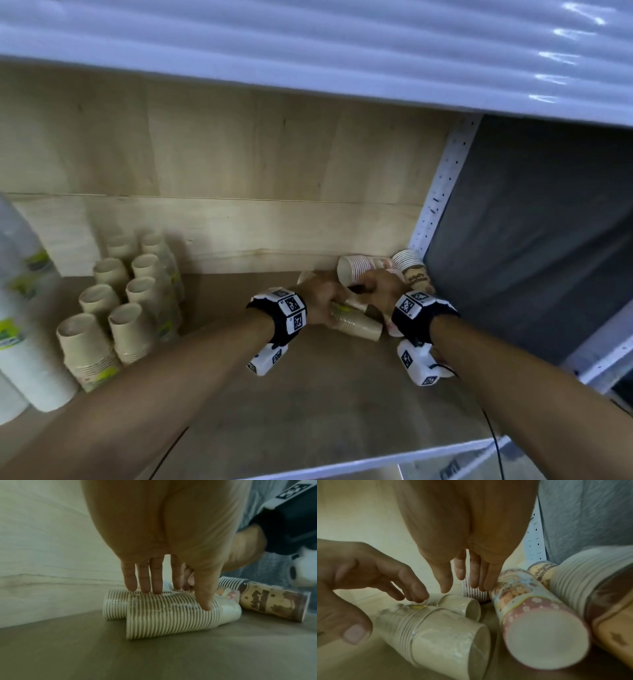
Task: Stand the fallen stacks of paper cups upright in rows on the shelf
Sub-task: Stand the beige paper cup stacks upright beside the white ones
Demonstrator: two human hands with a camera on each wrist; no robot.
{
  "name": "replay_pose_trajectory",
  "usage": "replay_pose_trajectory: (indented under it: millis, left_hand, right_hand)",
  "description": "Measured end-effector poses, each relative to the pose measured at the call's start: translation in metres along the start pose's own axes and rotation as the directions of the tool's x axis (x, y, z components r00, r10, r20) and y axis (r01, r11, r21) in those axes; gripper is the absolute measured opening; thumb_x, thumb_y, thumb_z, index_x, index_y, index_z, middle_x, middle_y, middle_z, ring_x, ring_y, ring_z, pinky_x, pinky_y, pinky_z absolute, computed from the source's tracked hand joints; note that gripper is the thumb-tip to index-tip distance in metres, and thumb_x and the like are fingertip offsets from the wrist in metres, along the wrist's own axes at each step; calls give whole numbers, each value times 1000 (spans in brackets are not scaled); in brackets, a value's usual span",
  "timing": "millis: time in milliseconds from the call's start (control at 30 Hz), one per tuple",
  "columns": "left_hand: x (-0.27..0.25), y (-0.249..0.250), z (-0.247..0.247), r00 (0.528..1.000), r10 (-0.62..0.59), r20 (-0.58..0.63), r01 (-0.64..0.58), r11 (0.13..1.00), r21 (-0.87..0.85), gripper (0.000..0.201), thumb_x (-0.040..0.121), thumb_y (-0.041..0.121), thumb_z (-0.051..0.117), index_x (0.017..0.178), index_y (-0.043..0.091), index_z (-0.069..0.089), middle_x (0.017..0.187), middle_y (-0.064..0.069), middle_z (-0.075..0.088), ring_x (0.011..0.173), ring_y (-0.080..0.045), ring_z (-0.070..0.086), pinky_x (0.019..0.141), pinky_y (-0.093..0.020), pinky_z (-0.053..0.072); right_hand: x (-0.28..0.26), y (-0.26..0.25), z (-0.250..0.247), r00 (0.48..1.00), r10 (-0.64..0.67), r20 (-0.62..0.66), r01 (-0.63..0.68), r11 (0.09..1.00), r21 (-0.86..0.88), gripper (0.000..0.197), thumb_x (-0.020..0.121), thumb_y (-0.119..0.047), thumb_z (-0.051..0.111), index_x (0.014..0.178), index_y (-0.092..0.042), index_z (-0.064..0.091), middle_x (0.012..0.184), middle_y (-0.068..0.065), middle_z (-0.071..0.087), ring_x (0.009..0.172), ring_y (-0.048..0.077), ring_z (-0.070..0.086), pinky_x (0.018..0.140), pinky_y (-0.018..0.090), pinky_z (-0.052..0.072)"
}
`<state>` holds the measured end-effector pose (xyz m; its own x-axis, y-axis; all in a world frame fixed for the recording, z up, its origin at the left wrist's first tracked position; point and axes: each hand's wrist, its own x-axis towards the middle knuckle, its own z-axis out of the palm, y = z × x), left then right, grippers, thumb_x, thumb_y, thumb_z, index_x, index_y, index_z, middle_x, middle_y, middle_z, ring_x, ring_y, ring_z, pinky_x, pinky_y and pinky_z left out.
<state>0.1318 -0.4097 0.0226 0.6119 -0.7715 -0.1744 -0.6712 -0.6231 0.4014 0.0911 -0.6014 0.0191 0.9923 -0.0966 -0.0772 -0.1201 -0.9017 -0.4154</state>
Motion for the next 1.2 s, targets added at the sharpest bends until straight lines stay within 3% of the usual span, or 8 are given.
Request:
replay_pose_trajectory:
  millis: [200,333,500,733,900,1033,1133,1200]
  left_hand:
    - [11,-10,7,999,-22,45,20,999,35,58,75,25,79,127,39,58,128,7,60,115,-17,59,96,-33,51]
    - [14,-16,4,995,-24,98,12,992,129,39,77,21,78,113,17,64,110,-1,65,101,-21,61,85,-31,50]
    - [15,-20,2,986,-6,168,-20,988,152,53,79,25,77,128,17,60,116,-5,64,106,-22,59,92,-36,50]
    - [11,-19,-4,981,7,194,-40,985,167,54,78,22,77,129,16,59,118,-5,63,110,-24,59,92,-36,49]
    - [2,-23,-11,984,-6,179,-28,982,188,56,79,17,76,132,14,57,125,-6,61,113,-23,56,89,-30,44]
    - [-12,-33,-20,994,-45,98,24,980,198,55,78,16,77,130,16,57,118,-6,64,103,-20,60,76,-22,39]
    - [-27,-39,-32,996,-92,11,87,973,212,61,80,18,76,136,20,50,120,-5,63,107,-22,61,72,-21,39]
    - [-32,-43,-38,990,-140,-21,142,973,184,67,81,20,75,140,22,44,130,-5,60,111,-23,60,76,-24,45]
  right_hand:
    - [9,3,9,996,-31,81,31,1000,4,36,87,-37,67,118,-19,66,108,1,68,99,21,65,83,31,52]
    - [14,1,15,991,-7,137,17,997,-71,28,88,-29,65,115,-19,66,106,1,67,94,20,63,72,26,45]
    - [16,1,18,990,-12,141,31,991,-133,23,89,-26,64,108,-13,68,93,-2,63,83,13,57,67,22,41]
    - [14,-1,18,992,12,125,4,992,-124,27,87,-28,65,110,-13,68,99,4,68,85,18,61,74,28,51]
    - [15,-3,9,984,18,180,7,991,-136,35,87,-31,66,117,-13,66,99,0,62,87,15,56,69,22,43]
    - [8,-11,1,984,64,167,-39,988,-151,33,92,-31,60,119,-12,64,105,3,60,102,24,60,78,26,42]
    - [2,-27,-11,986,85,144,-59,982,-178,39,96,-30,55,131,-14,59,125,5,57,119,25,55,97,30,44]
    - [1,-34,-14,986,82,146,-57,984,-169,29,96,-24,54,118,-9,65,114,11,60,111,26,58,89,28,44]
